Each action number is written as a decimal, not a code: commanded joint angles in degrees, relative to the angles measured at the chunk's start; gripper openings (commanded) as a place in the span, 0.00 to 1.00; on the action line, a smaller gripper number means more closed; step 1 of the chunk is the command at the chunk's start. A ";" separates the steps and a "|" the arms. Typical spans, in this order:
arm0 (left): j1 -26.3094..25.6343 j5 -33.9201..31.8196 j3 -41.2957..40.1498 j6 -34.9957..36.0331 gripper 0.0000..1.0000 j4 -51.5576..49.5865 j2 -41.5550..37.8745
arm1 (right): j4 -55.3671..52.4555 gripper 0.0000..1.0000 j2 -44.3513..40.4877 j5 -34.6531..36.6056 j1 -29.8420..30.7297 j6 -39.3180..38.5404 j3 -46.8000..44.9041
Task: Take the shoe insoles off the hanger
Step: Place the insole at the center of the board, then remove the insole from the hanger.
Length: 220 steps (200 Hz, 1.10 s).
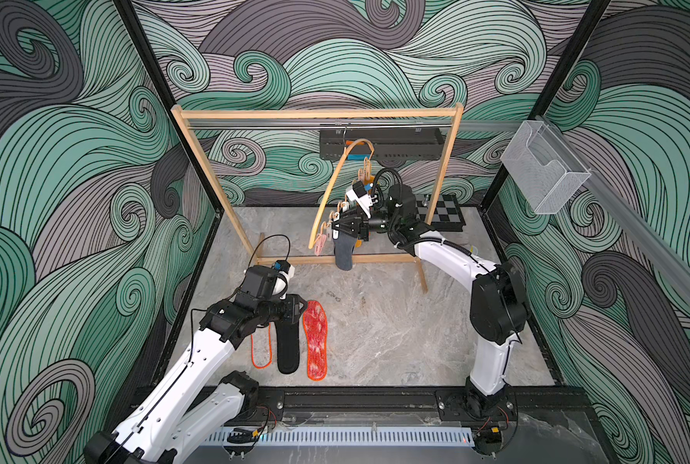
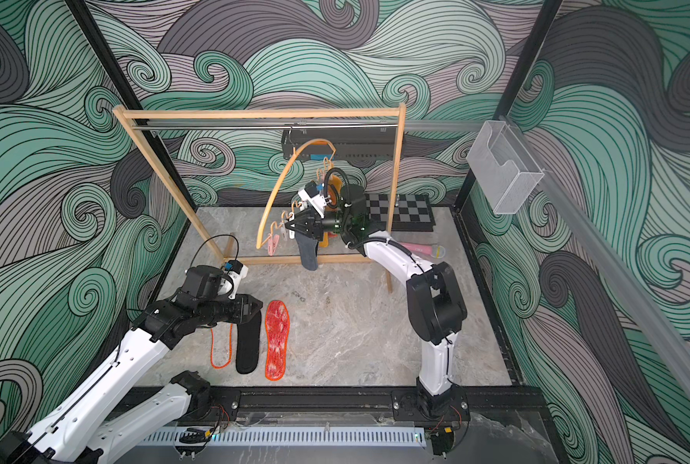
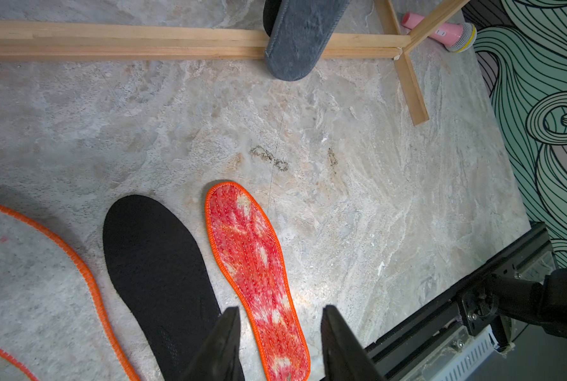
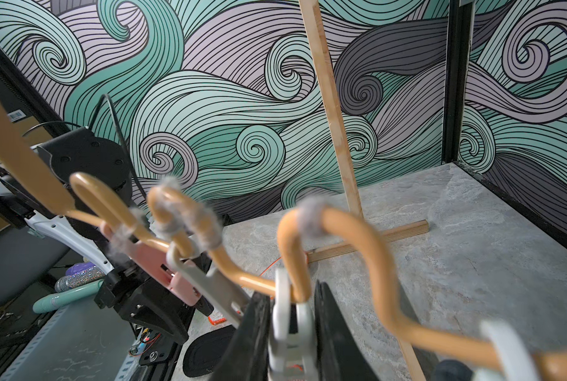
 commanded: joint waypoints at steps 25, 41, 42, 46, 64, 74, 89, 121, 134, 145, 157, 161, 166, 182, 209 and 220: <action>0.28 0.43 0.03 0.94 0.42 0.22 -1.04 | -2.89 0.03 2.24 0.28 -0.32 -1.20 1.23; 0.20 0.50 -0.09 0.98 0.42 0.19 -1.22 | -3.16 0.03 2.09 0.40 -0.29 -1.33 1.32; 0.20 0.50 -0.11 0.99 0.42 0.17 -1.27 | -3.16 0.03 2.12 0.36 -0.31 -1.31 1.32; 0.25 0.50 -0.12 0.99 0.42 0.22 -1.37 | -3.17 0.03 2.05 0.39 -0.32 -1.37 1.24; 0.20 0.58 -0.10 1.03 0.42 0.22 -1.35 | -3.30 0.03 1.72 0.50 -0.33 -1.51 1.23; 0.21 0.58 -0.09 1.01 0.42 0.23 -1.32 | -3.41 0.03 1.63 0.49 -0.33 -1.47 1.23; 0.27 0.58 -0.10 1.07 0.42 0.23 -1.21 | -3.52 0.04 1.36 0.49 -0.33 -1.64 1.16; 0.25 0.61 -0.17 0.99 0.42 0.25 -1.70 | -3.70 0.04 1.17 0.65 -0.34 -1.96 1.27; 0.22 0.50 -0.28 0.94 0.42 0.32 -1.86 | -3.69 0.04 1.19 0.59 -0.33 -1.92 1.32; 0.25 0.50 -0.31 0.89 0.42 0.38 -1.91 | -3.70 0.04 1.19 0.67 -0.33 -1.99 1.25; 0.13 0.57 -0.31 0.89 0.42 0.29 -1.88 | -3.69 0.04 1.27 0.76 -0.32 -2.00 1.16; 0.13 0.58 -0.32 0.90 0.42 0.29 -1.80 | -3.70 0.04 1.32 0.76 -0.33 -1.95 1.15; 0.14 0.58 -0.31 0.87 0.42 0.34 -1.84 | -3.69 0.04 1.36 0.76 -0.33 -1.99 1.14; 0.15 0.72 -0.31 0.97 0.42 0.35 -1.72 | -3.69 0.04 1.28 0.60 -0.33 -2.04 1.09; 0.15 0.80 -0.30 0.98 0.42 0.40 -1.51 | -3.53 0.06 1.02 0.66 -0.33 -2.25 0.71; 0.17 0.85 -0.27 0.94 0.42 0.35 -1.39 | -3.43 0.06 0.88 0.76 -0.34 -2.27 0.58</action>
